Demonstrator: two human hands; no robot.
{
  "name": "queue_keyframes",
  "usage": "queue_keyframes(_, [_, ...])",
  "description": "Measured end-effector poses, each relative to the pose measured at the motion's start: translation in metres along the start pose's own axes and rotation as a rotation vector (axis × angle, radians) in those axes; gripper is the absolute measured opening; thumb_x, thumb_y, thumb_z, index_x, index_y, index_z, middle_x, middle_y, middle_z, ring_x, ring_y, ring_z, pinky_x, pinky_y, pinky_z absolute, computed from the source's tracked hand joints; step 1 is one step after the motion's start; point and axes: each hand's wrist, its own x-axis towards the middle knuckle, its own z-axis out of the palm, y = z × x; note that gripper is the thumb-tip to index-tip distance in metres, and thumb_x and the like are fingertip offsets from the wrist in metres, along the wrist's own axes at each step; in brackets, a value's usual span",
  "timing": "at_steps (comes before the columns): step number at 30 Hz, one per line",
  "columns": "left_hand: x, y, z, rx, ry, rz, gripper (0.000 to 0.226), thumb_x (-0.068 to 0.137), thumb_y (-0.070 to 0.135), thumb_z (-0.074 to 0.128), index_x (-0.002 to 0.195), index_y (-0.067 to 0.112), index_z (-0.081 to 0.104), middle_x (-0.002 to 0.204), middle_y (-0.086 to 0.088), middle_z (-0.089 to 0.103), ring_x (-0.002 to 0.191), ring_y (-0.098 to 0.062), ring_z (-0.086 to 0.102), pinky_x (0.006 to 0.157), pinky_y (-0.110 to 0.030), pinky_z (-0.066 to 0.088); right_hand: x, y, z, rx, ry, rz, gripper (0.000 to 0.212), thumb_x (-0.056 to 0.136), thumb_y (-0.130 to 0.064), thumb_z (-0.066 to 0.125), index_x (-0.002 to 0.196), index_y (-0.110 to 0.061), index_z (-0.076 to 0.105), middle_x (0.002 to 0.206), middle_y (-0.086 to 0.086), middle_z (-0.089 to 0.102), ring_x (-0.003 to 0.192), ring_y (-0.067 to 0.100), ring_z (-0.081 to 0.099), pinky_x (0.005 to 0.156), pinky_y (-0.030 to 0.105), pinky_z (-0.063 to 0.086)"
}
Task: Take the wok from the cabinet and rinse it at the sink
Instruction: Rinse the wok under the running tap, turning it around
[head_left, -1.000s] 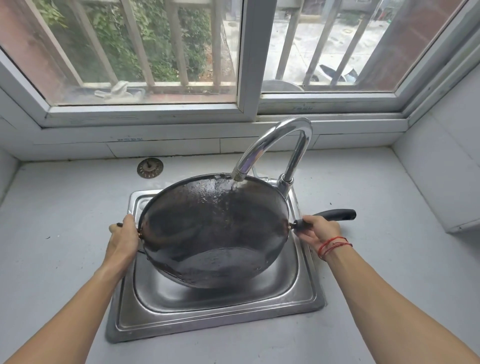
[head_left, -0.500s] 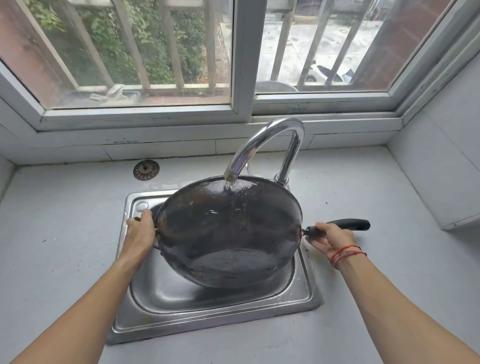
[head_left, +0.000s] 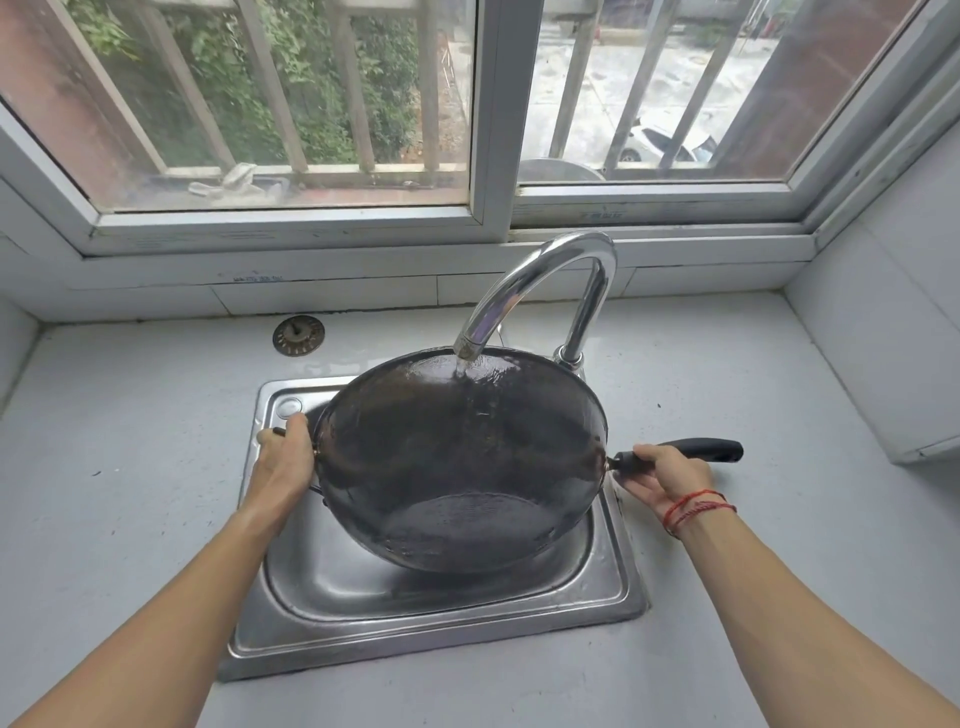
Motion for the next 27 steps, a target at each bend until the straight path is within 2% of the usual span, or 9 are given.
queue_keyframes(2, [0.003,-0.003,-0.002,0.014,0.009,0.002,0.08,0.093,0.058,0.025,0.151,0.004,0.026,0.147,-0.024,0.043,0.132,-0.043,0.044,0.108,-0.053,0.036,-0.002,-0.001,0.003,-0.004,-0.01,0.004,0.007,0.087,0.009,0.056,0.086,0.002,0.055,0.064,0.016,0.066,0.07,0.031,0.068,0.052,0.038,0.059])
queue_keyframes(4, [0.005,-0.004,-0.005,0.017,0.021,0.009,0.082,0.09,0.06,0.023,0.148,0.003,0.031,0.146,-0.023,0.042,0.129,-0.043,0.045,0.107,-0.055,0.037,-0.003,-0.001,0.008,-0.003,-0.022,0.008,0.008,0.086,0.011,0.055,0.088,0.003,0.055,0.069,0.018,0.066,0.07,0.031,0.068,0.054,0.038,0.06])
queue_keyframes(7, [0.008,-0.004,-0.012,0.009,0.023,-0.006,0.081,0.085,0.06,0.024,0.139,0.002,0.039,0.135,-0.024,0.048,0.118,-0.043,0.051,0.102,-0.056,0.042,-0.006,0.0,0.017,-0.014,-0.049,0.008,0.009,0.085,0.012,0.055,0.084,0.004,0.057,0.068,0.018,0.065,0.071,0.031,0.068,0.056,0.038,0.06])
queue_keyframes(12, [0.015,-0.007,-0.023,-0.019,0.001,-0.043,0.103,0.061,0.069,0.019,0.135,0.002,0.043,0.127,-0.03,0.057,0.115,-0.045,0.055,0.098,-0.058,0.046,-0.009,0.002,0.028,-0.038,-0.077,0.001,0.009,0.085,0.013,0.057,0.079,0.006,0.059,0.064,0.017,0.067,0.075,0.033,0.069,0.068,0.042,0.06])
queue_keyframes(16, [0.032,-0.015,-0.025,0.035,-0.033,-0.077,0.106,0.061,0.071,0.014,0.136,0.002,0.042,0.131,-0.031,0.055,0.119,-0.046,0.054,0.1,-0.061,0.045,-0.007,0.004,0.033,-0.023,-0.064,0.005,0.008,0.084,0.013,0.059,0.083,0.006,0.058,0.058,0.015,0.068,0.066,0.029,0.07,0.058,0.038,0.06])
queue_keyframes(20, [0.033,-0.012,-0.023,0.083,-0.047,-0.092,0.109,0.059,0.073,0.013,0.137,0.002,0.041,0.133,-0.03,0.054,0.121,-0.046,0.054,0.1,-0.06,0.046,-0.006,0.005,0.033,-0.01,-0.053,0.018,0.012,0.084,0.012,0.062,0.094,0.005,0.059,0.062,0.015,0.07,0.062,0.026,0.072,0.056,0.037,0.06])
queue_keyframes(23, [0.03,-0.005,-0.022,0.096,-0.049,-0.091,0.111,0.057,0.073,0.014,0.136,0.001,0.043,0.134,-0.029,0.054,0.121,-0.046,0.054,0.099,-0.058,0.047,-0.008,0.004,0.032,-0.008,-0.041,0.02,0.019,0.084,0.01,0.064,0.102,0.006,0.059,0.074,0.019,0.071,0.068,0.028,0.073,0.058,0.039,0.061])
queue_keyframes(25, [0.03,-0.001,-0.02,0.108,-0.048,-0.088,0.11,0.058,0.073,0.014,0.136,0.001,0.044,0.135,-0.028,0.054,0.119,-0.046,0.054,0.092,-0.055,0.049,-0.009,0.003,0.032,-0.012,-0.027,0.023,0.02,0.084,0.01,0.064,0.102,0.006,0.059,0.079,0.02,0.07,0.075,0.03,0.072,0.058,0.04,0.061])
queue_keyframes(27, [0.031,0.0,-0.018,0.114,-0.054,-0.083,0.106,0.064,0.072,0.014,0.137,0.002,0.043,0.135,-0.027,0.052,0.116,-0.045,0.054,0.081,-0.052,0.049,-0.01,0.002,0.031,-0.022,-0.019,0.029,0.01,0.085,0.01,0.063,0.092,0.005,0.059,0.068,0.017,0.07,0.075,0.03,0.07,0.058,0.039,0.061])
